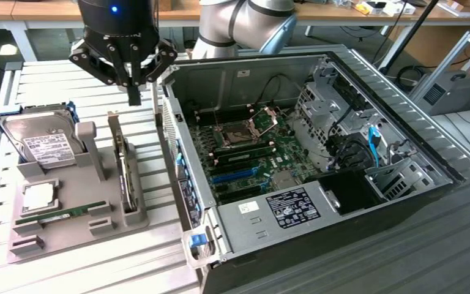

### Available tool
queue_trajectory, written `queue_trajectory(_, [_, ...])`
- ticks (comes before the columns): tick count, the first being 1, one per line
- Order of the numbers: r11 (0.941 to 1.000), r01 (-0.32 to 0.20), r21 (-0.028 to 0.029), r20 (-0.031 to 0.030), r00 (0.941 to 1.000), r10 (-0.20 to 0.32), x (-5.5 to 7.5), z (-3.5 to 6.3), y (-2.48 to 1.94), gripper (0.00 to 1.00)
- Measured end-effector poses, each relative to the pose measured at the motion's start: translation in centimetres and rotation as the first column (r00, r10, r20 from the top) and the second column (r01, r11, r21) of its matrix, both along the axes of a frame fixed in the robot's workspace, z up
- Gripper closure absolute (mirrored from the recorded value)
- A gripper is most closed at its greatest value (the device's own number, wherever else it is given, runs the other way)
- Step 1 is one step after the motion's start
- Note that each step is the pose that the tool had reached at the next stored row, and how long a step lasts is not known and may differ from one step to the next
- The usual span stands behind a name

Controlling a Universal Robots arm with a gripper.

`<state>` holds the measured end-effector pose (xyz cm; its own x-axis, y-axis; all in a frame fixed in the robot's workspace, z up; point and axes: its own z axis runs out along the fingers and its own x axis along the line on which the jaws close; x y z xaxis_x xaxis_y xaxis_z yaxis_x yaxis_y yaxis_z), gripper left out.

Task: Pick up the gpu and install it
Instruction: 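Reach for the gpu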

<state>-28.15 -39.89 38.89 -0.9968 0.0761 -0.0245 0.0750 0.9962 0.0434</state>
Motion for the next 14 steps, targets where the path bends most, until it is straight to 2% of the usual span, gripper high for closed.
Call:
queue_trajectory(10, [1.0000, 0.000, 0.0000, 0.0000, 1.0000, 0.000, -2.7, -0.04, 0.00, 0.89])
queue_trajectory(14, [1.0000, 0.000, 0.0000, 0.0001, 1.0000, 0.000, -2.9, -0.04, 0.00, 0.89])
